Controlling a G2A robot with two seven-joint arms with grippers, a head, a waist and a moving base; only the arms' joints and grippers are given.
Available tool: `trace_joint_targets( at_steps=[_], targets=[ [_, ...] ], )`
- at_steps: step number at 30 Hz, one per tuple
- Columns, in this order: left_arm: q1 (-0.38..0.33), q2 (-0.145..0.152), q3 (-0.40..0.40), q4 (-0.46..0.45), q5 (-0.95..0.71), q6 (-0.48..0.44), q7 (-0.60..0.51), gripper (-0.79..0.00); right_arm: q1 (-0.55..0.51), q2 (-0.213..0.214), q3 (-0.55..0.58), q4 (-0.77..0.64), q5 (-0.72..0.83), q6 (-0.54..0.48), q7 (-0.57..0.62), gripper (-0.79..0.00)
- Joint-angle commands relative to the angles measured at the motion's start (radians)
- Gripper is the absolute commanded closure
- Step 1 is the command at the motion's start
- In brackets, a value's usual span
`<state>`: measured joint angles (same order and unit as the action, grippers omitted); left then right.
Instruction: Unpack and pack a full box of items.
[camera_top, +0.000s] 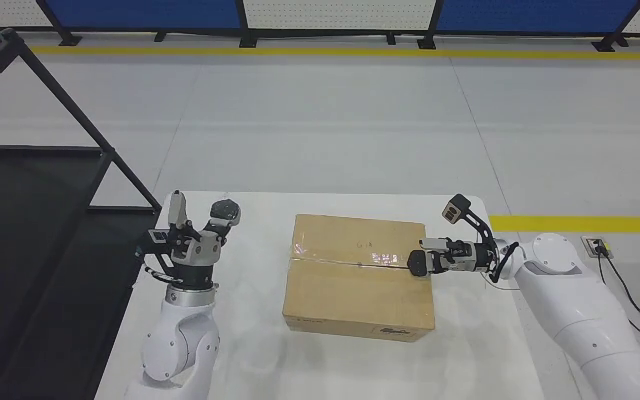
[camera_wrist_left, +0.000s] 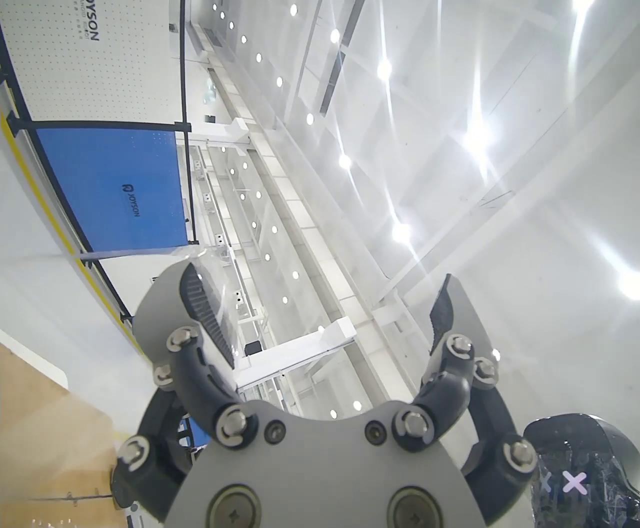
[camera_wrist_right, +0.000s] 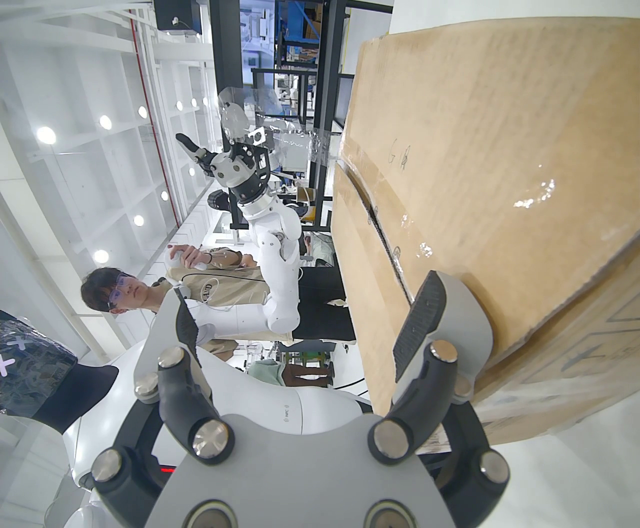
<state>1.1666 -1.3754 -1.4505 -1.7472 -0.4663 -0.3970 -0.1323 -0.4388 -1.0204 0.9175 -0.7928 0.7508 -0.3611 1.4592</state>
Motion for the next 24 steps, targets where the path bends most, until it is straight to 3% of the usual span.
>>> trace_joint_targets(
  at_steps=[1,15,24],
  targets=[
    [-0.003,-0.001,0.013,-0.008,0.012,0.005,0.000,-0.785,0.000,0.000,0.000,0.000,0.000,0.000,0.000,-0.785],
    [-0.017,-0.015,0.117,-0.050,0.115,0.020,0.026,-0.785,0.000,0.000,0.000,0.000,0.000,0.000,0.000,-0.785],
    [-0.042,-0.025,0.167,-0.033,0.157,0.036,0.040,-0.785,-0.074,0.028,0.066,-0.101,-0.041,0.028,-0.055,-0.785]
  ],
)
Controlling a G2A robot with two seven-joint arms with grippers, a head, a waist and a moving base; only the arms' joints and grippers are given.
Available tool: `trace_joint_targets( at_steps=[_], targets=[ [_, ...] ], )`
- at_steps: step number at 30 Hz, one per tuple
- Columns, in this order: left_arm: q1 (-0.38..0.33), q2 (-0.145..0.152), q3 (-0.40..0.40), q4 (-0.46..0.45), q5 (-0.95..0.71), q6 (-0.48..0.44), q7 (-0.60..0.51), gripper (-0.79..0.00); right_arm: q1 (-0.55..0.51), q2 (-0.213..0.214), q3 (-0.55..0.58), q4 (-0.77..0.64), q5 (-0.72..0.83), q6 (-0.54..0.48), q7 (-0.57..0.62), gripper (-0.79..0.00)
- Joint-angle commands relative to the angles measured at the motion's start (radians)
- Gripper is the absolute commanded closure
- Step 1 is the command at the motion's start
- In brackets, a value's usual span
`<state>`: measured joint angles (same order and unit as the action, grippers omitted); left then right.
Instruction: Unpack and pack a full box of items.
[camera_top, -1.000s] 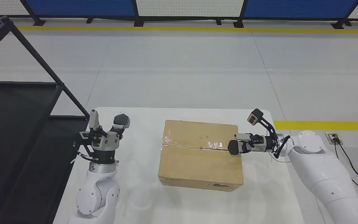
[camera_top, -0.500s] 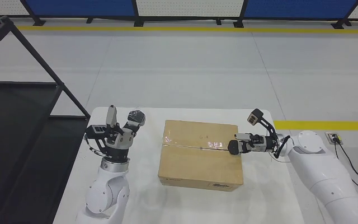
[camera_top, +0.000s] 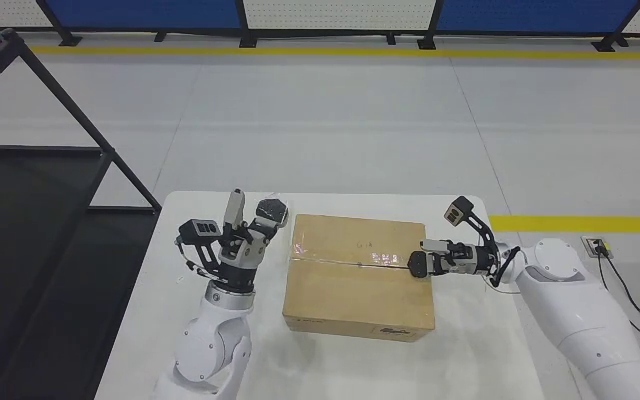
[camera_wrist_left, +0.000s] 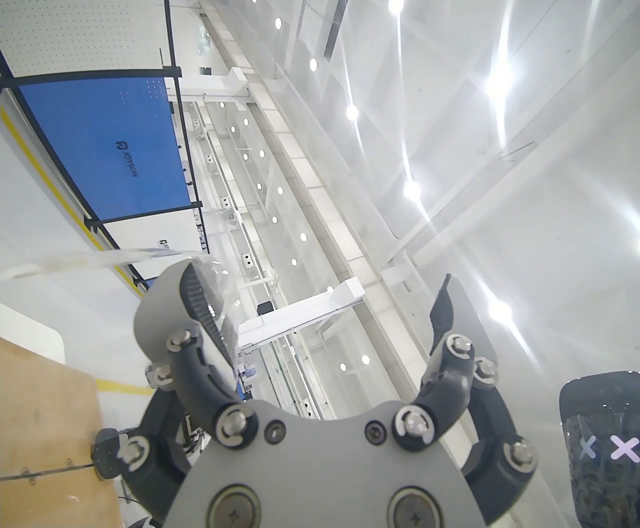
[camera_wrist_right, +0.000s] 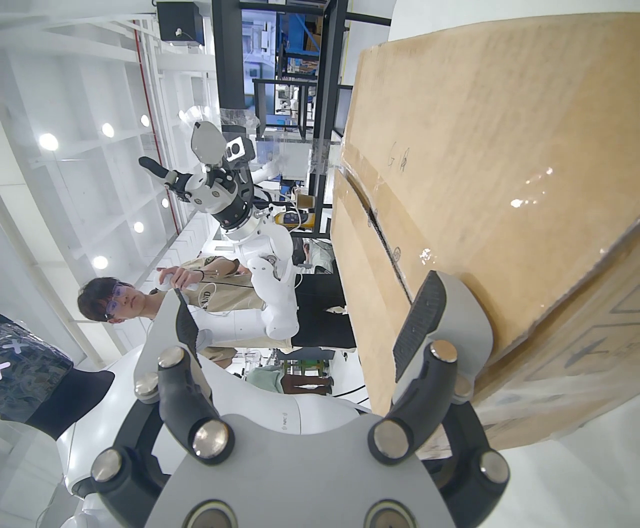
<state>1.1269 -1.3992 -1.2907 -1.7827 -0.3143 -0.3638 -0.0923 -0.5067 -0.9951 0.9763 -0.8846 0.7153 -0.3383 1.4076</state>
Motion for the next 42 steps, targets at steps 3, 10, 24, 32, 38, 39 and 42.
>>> trace_joint_targets(
  at_steps=[3,10,24,32,38,39,42],
  targets=[
    [-0.012,-0.005,0.029,0.012,0.026,0.010,0.002,-0.785,-0.029,0.012,0.031,-0.029,-0.011,0.014,-0.012,-0.785],
    [-0.040,-0.015,0.089,0.040,0.081,0.027,0.010,-0.785,-0.072,0.028,0.074,-0.070,-0.024,0.033,-0.006,-0.785],
    [-0.101,-0.040,0.184,0.101,0.141,0.051,0.033,-0.785,-0.082,0.025,0.087,-0.087,-0.040,0.058,0.001,-0.785],
    [-0.134,-0.053,0.218,0.133,0.158,0.067,0.033,-0.785,-0.079,0.021,0.088,-0.084,-0.047,0.061,0.006,-0.785],
    [-0.143,-0.062,0.248,0.150,0.181,0.073,0.026,-0.785,-0.080,0.018,0.090,-0.082,-0.047,0.062,0.007,-0.785],
    [-0.145,-0.064,0.253,0.154,0.185,0.076,0.026,-0.785,-0.081,0.017,0.091,-0.082,-0.046,0.062,0.008,-0.785],
    [-0.152,-0.069,0.270,0.166,0.195,0.081,0.023,-0.785,-0.079,0.015,0.091,-0.080,-0.049,0.061,0.011,-0.785]
  ],
)
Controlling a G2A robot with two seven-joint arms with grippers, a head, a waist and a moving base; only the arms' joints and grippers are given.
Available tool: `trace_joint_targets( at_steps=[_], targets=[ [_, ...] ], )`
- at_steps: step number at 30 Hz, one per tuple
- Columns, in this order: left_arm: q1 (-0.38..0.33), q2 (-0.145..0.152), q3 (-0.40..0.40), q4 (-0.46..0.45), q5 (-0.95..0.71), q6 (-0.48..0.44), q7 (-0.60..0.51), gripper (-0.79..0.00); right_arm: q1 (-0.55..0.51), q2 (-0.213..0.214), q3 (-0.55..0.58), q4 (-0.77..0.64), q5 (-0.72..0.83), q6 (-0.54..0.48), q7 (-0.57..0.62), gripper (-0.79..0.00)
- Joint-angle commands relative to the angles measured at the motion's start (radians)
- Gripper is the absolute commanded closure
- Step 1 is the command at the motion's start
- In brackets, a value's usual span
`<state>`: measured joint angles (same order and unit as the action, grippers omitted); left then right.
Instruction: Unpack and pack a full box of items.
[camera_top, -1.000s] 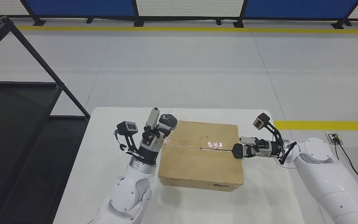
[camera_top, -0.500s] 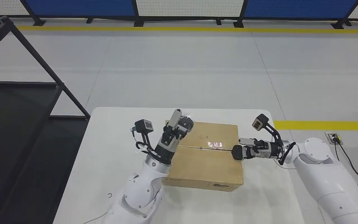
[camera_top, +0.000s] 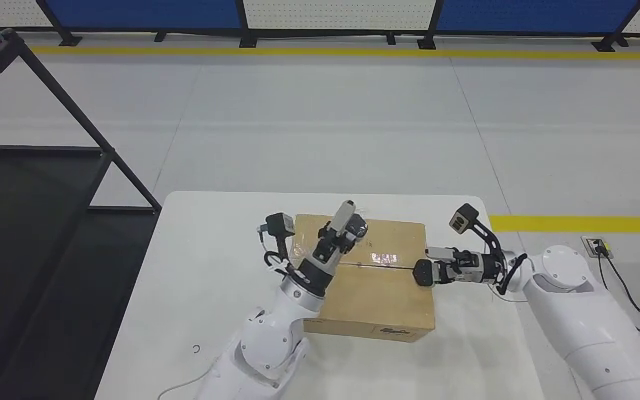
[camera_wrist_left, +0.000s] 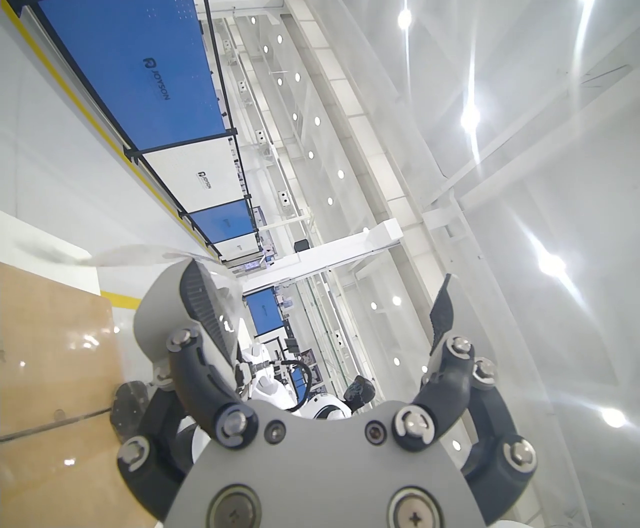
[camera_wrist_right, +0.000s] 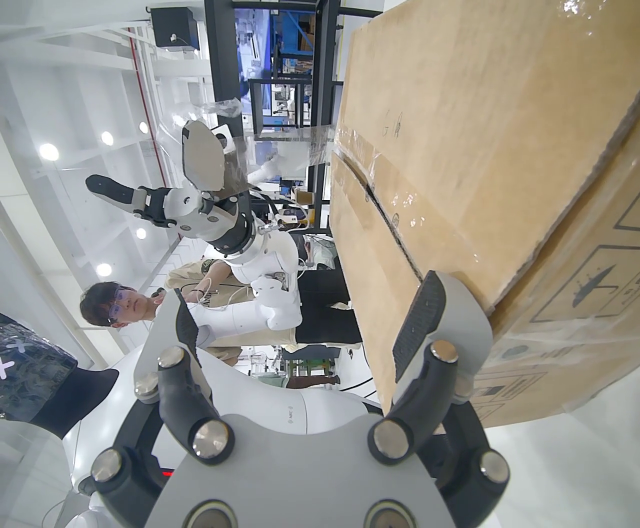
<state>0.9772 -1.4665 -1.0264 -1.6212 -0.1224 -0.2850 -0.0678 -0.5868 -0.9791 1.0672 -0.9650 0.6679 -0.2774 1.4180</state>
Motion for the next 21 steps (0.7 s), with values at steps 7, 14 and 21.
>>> trace_joint_targets(
  at_steps=[7,14,21],
  targets=[
    [-0.015,-0.014,0.046,0.022,0.037,0.010,-0.006,-0.785,0.004,-0.006,-0.001,0.010,-0.001,-0.005,0.006,-0.785],
    [-0.019,-0.027,0.096,0.034,0.082,0.013,-0.014,-0.785,0.009,-0.011,-0.002,0.023,0.001,-0.009,0.012,-0.785],
    [-0.018,-0.039,0.127,0.044,0.111,0.013,-0.015,-0.785,0.014,-0.015,0.001,0.037,0.001,-0.014,0.020,-0.785]
  ],
)
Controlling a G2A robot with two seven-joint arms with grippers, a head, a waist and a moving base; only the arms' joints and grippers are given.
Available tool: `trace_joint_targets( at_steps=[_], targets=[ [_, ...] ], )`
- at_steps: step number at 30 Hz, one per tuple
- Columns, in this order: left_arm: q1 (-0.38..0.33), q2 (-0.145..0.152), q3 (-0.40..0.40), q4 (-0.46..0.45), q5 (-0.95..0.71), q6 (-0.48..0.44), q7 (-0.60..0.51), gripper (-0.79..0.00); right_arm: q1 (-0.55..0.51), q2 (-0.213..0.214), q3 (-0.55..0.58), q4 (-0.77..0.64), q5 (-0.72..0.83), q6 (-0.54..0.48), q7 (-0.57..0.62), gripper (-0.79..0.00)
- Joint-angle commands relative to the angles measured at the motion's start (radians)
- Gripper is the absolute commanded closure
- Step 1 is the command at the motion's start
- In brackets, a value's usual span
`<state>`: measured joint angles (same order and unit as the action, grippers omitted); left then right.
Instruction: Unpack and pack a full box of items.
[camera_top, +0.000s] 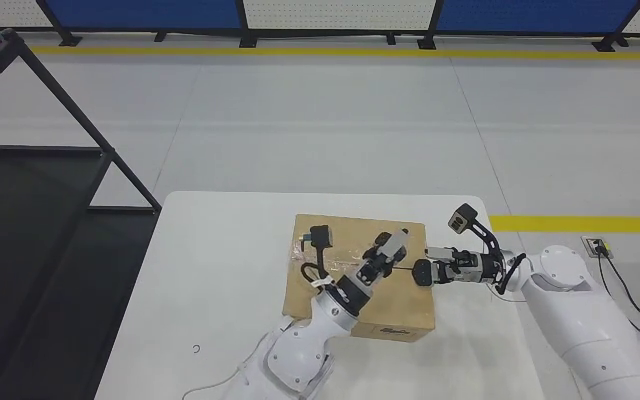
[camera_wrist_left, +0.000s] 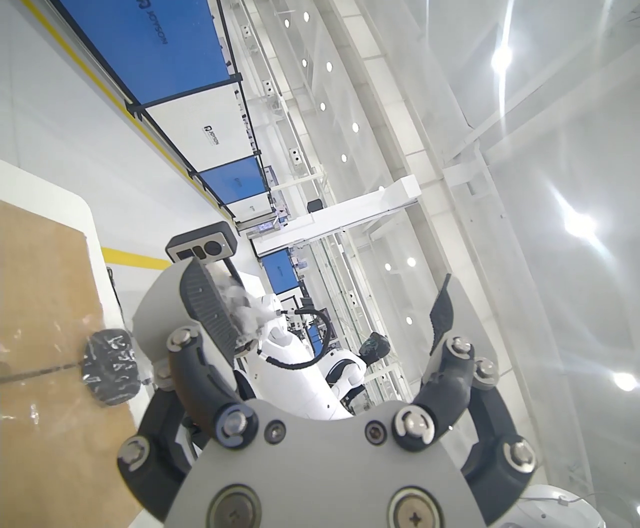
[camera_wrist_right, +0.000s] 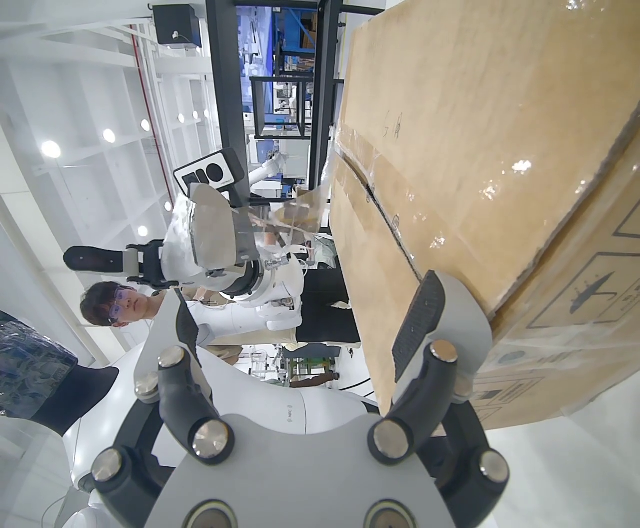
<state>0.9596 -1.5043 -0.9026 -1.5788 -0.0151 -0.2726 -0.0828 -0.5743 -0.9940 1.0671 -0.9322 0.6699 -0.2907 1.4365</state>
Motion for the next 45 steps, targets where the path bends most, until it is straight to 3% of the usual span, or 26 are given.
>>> trace_joint_targets(
  at_steps=[1,10,14,21,27,33,37,40,45],
  targets=[
    [0.000,-0.003,0.005,0.003,0.008,0.001,-0.001,-0.785,0.002,0.000,0.002,0.008,-0.001,-0.002,0.004,-0.785],
    [0.012,-0.012,0.009,-0.021,0.014,-0.009,-0.009,-0.785,0.008,-0.005,0.005,0.025,-0.001,-0.012,0.016,-0.785],
    [0.050,-0.006,-0.033,-0.101,0.000,-0.038,-0.017,-0.785,0.009,-0.006,0.008,0.025,-0.006,-0.011,0.014,-0.785],
    [0.189,0.033,-0.256,-0.315,-0.040,-0.046,-0.080,-0.785,0.014,-0.004,0.022,0.031,-0.014,-0.010,0.021,-0.785],
    [0.319,0.067,-0.463,-0.413,-0.044,-0.026,-0.193,-0.785,0.010,0.003,0.040,0.021,-0.028,-0.006,0.027,-0.785],
    [0.436,0.094,-0.621,-0.415,-0.095,0.015,-0.331,-0.785,0.002,0.007,0.047,-0.003,-0.051,0.011,0.019,-0.785],
    [0.474,0.109,-0.693,-0.398,-0.174,0.083,-0.460,-0.785,-0.001,0.009,0.052,-0.013,-0.059,0.019,0.012,-0.785],
    [0.485,0.117,-0.734,-0.392,-0.211,0.118,-0.498,-0.785,-0.004,0.010,0.055,-0.019,-0.066,0.024,0.010,-0.785],
    [0.485,0.117,-0.734,-0.392,-0.211,0.118,-0.498,-0.785,-0.010,0.012,0.060,-0.030,-0.073,0.027,0.001,-0.785]
  ],
)
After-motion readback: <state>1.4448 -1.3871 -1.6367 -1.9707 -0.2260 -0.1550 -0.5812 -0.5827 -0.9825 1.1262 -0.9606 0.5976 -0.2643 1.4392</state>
